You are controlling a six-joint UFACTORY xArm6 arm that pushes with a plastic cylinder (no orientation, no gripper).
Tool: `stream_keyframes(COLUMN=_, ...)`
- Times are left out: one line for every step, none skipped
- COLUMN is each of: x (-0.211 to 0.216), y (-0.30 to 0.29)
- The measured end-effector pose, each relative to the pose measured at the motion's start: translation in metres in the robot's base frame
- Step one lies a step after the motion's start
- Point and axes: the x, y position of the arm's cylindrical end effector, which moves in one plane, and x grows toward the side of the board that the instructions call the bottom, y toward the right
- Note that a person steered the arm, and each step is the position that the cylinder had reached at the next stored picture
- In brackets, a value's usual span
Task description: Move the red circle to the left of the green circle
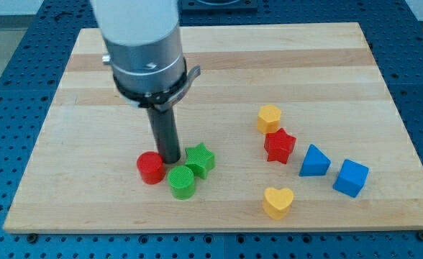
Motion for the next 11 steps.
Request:
stream_keyframes(x=0.011, y=-0.009)
stream_keyframes(x=-0.004, y=-0.009)
stream_keyframes(x=-0.029, y=-0.029)
stream_keyframes(x=-0.019, y=-0.083)
stream_keyframes(x=0.007, y=-0.121)
stream_keyframes(x=0.019, y=-0.109)
stream_keyframes(x=0.019, y=-0.059)
stream_keyframes(x=0.019, y=-0.027)
stream_keyframes(x=0.019, y=-0.034)
stream_keyframes(x=0.007, y=-0.064)
stream_keyframes(x=-0.037, y=-0.066)
